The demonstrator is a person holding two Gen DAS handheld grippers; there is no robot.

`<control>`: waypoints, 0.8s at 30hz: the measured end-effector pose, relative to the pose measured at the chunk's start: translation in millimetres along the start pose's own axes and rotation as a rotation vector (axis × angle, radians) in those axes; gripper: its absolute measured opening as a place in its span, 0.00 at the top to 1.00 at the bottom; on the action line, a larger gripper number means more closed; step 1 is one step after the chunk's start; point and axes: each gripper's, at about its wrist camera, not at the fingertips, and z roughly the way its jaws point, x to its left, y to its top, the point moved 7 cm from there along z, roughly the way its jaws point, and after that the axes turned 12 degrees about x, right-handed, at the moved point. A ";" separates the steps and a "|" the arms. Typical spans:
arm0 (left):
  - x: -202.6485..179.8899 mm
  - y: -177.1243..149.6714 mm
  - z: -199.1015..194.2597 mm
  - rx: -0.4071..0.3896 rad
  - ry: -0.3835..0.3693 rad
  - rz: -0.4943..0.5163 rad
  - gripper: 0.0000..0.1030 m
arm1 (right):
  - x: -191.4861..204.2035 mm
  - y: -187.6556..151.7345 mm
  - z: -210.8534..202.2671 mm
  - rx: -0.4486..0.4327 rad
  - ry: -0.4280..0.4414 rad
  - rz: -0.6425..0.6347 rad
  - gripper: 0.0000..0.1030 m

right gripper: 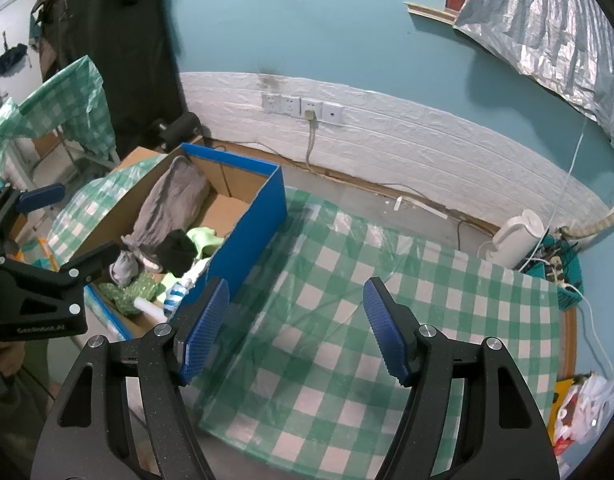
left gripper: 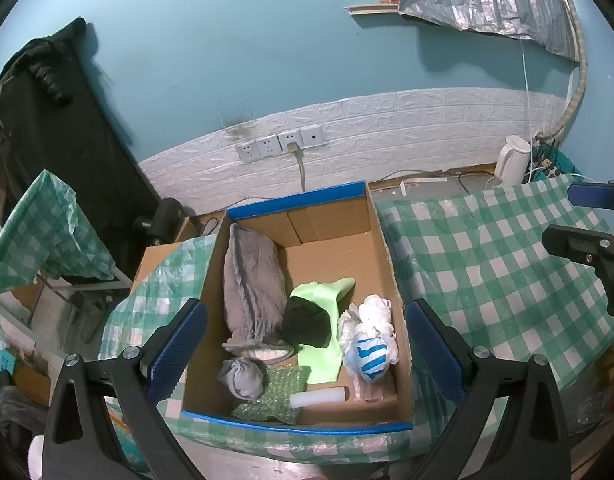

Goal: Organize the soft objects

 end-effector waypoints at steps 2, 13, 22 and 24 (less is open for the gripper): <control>-0.2 0.2 0.0 -0.001 0.001 0.001 0.03 | 0.3 -0.4 -0.1 0.001 0.001 0.000 0.33; 0.1 -0.6 1.0 0.002 0.004 0.004 0.03 | 4.1 -1.8 1.3 0.003 0.001 -0.008 0.33; 0.9 -2.3 1.5 0.002 0.004 0.006 0.03 | 4.8 -1.2 1.8 0.004 0.000 -0.005 0.33; 0.6 -2.2 1.3 0.002 0.005 0.006 0.03 | 5.6 -1.9 2.1 0.004 -0.002 -0.005 0.33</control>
